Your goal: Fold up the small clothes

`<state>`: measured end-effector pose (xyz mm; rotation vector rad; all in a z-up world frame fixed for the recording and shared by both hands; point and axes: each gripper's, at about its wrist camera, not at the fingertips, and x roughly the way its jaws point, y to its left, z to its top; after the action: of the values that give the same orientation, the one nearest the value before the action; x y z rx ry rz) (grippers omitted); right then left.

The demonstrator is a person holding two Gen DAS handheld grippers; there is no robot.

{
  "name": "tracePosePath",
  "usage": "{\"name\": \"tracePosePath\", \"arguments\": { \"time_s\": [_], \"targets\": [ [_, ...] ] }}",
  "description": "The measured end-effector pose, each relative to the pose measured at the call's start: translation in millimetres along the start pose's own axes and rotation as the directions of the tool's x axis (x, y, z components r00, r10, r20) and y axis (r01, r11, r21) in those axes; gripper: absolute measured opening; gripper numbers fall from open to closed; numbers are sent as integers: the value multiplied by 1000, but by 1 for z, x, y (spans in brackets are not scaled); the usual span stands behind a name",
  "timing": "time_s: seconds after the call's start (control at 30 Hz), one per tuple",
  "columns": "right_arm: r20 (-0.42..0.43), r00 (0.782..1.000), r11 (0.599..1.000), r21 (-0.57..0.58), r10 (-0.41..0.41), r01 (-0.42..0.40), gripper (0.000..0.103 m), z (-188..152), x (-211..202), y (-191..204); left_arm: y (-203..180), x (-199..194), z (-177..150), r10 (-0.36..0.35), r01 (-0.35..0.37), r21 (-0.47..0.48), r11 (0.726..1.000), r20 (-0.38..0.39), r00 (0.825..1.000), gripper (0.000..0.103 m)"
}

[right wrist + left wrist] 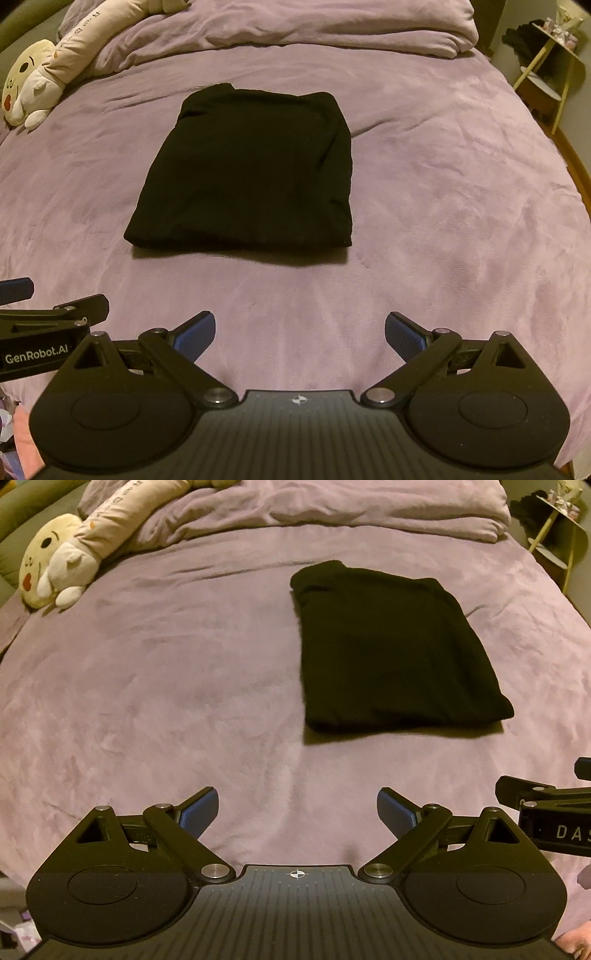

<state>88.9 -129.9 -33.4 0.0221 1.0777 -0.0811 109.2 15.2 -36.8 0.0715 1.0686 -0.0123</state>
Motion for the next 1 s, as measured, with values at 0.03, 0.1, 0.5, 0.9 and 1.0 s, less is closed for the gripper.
{"name": "tracePosePath", "arguments": {
  "time_s": [0.03,0.1,0.5,0.9,1.0],
  "targets": [
    [-1,1000,1000,2,0,0,98,0,0,-1,0,0,0,2,-2,0,1000,-1,1000,96],
    [-2,1000,1000,7,2,-2,98,1,0,-1,-1,1,0,3,-3,3,1000,-3,1000,96],
    [0,1000,1000,7,1,-1,98,0,0,-3,-3,1,-1,-4,4,-1,1000,-14,1000,96],
    [-6,1000,1000,15,-5,5,98,-1,0,-4,-5,1,-2,-11,11,-3,1000,-25,1000,97],
    [-7,1000,1000,15,-6,6,98,-1,0,-4,-5,2,-3,-16,16,-6,1000,-30,999,96]
  ]
}}
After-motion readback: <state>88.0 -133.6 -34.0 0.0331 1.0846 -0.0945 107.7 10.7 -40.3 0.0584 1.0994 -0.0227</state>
